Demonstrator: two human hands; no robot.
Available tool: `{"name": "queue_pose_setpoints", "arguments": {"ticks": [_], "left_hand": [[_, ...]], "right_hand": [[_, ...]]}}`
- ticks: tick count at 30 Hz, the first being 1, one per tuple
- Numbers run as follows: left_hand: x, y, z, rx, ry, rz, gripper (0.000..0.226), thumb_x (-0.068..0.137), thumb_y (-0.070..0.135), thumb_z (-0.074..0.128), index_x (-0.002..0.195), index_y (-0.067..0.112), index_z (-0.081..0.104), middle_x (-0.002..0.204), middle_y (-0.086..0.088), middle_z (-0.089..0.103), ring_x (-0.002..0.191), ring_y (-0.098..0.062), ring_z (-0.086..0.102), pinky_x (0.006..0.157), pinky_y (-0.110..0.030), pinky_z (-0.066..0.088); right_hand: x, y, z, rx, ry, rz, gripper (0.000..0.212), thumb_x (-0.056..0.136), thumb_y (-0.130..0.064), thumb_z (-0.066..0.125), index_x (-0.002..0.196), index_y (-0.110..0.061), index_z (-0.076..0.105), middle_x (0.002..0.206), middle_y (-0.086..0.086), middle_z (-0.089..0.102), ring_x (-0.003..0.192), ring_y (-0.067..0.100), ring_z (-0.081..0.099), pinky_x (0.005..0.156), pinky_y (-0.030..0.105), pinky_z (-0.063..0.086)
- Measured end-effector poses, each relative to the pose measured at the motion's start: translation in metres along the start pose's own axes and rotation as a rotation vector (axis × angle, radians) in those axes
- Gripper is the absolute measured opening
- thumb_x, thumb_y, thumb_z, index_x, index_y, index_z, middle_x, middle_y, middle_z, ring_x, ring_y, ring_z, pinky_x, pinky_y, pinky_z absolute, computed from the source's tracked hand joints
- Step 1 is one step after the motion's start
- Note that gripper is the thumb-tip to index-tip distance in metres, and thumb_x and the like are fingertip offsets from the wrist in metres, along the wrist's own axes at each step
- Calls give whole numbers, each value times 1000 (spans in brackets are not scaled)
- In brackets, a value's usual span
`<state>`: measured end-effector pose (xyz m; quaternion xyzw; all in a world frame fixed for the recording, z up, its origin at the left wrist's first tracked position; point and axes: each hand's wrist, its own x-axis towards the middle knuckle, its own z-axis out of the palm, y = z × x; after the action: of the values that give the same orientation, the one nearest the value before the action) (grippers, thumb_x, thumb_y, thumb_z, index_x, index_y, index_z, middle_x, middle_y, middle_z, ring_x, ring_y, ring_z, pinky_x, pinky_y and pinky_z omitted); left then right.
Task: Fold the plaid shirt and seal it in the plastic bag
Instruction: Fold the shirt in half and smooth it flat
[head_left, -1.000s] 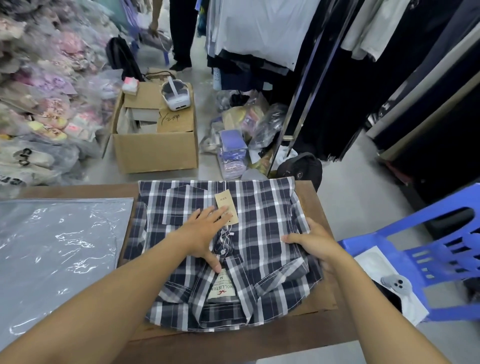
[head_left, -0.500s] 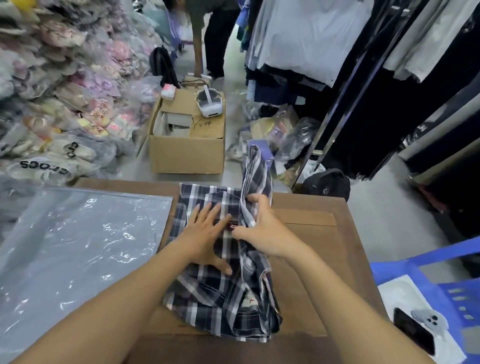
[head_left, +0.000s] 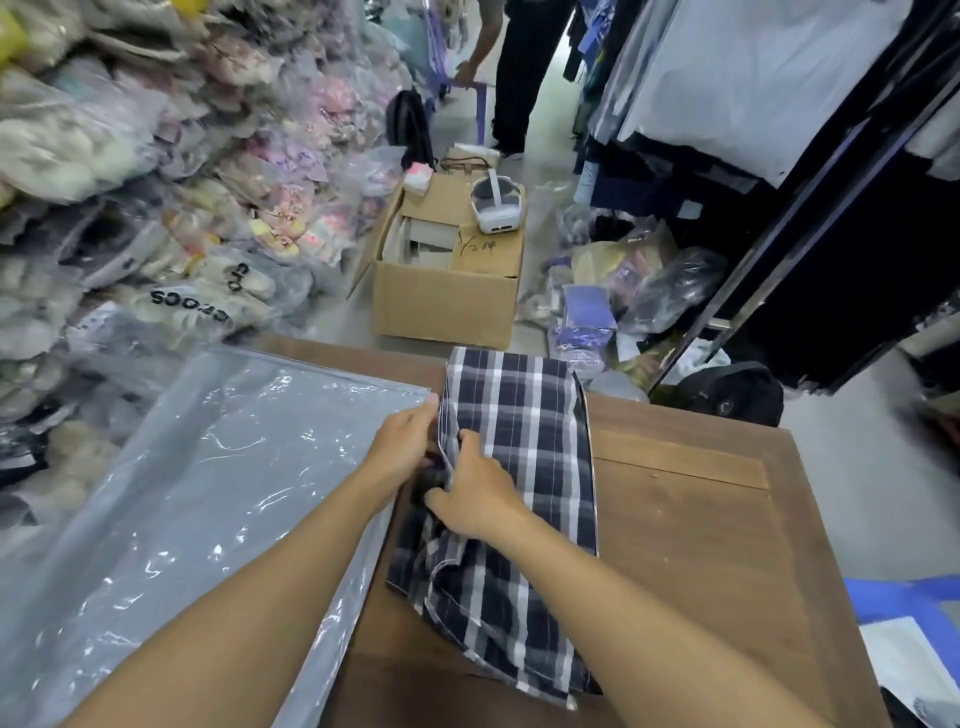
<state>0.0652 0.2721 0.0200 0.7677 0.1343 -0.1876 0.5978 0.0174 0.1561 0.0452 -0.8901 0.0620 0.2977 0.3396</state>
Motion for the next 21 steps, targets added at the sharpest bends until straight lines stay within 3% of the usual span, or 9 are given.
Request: {"name": "queue_pose_setpoints", "arguments": {"ticks": [2,4,7,9,11,14,16,19,21], "left_hand": [[3,4,-3,-63,-87,-91,45,96,57,45,99,20,72,92,3,75,81,-11,69,76,-30,51],[7,1,-2,-5,-101,-119,37,96,53,50,100,20,66,100,3,70,86,-7,64,77,-28,49],[15,-6,2,102,-32,-105,16,98,26,56,105,12,59,108,-10,67,81,-14,62,69,-29,48],[20,-12,4,265,-1,-70,35,96,19,59,128,9,50,118,-11,63,101,-25,63,86,-34,50],[16,-12,11,587,92,20,51,93,14,61,139,12,40,128,-12,54,114,-31,55,90,-37,46],[-4,-2,37,962,278,469,52,86,7,61,135,14,45,133,-9,48,119,-28,47,95,-39,43],[-15,2,61,925,122,757,34,92,20,54,125,15,55,126,-2,53,116,-21,49,101,-37,43],[-30,-4,88,938,-113,858,44,95,47,42,120,14,57,121,-1,53,114,-18,46,105,-39,39],[-37,-19,93,996,-201,798,71,93,65,34,140,13,43,143,-6,42,135,-23,33,115,-44,27]], "right_hand": [[7,-2,9,-64,-4,15,91,89,-41,60,158,-26,2,136,9,53,112,30,59,86,43,54],[10,-3,13,-76,-50,18,95,84,-48,58,159,-27,4,143,8,51,120,29,58,90,44,54],[6,-3,3,98,-89,7,76,78,-47,54,148,-26,35,106,2,72,85,20,74,72,42,62],[5,1,-16,223,32,-10,44,85,-43,53,124,-24,60,86,-5,71,68,13,73,71,40,62],[8,15,-39,151,340,-43,26,90,-36,54,107,-23,70,91,-8,69,83,14,69,81,40,59],[24,48,-64,-182,684,-62,33,95,-32,52,124,-22,64,127,0,56,121,23,45,97,40,44],[37,71,-73,-275,679,-49,42,100,-33,46,141,-23,52,148,4,41,134,28,32,106,44,37],[52,94,-78,-303,573,-145,49,106,-32,36,152,-18,36,164,7,22,150,27,13,120,43,22],[59,106,-80,-311,526,-220,50,105,-30,40,151,-12,37,164,6,23,152,25,11,122,43,19]]}}
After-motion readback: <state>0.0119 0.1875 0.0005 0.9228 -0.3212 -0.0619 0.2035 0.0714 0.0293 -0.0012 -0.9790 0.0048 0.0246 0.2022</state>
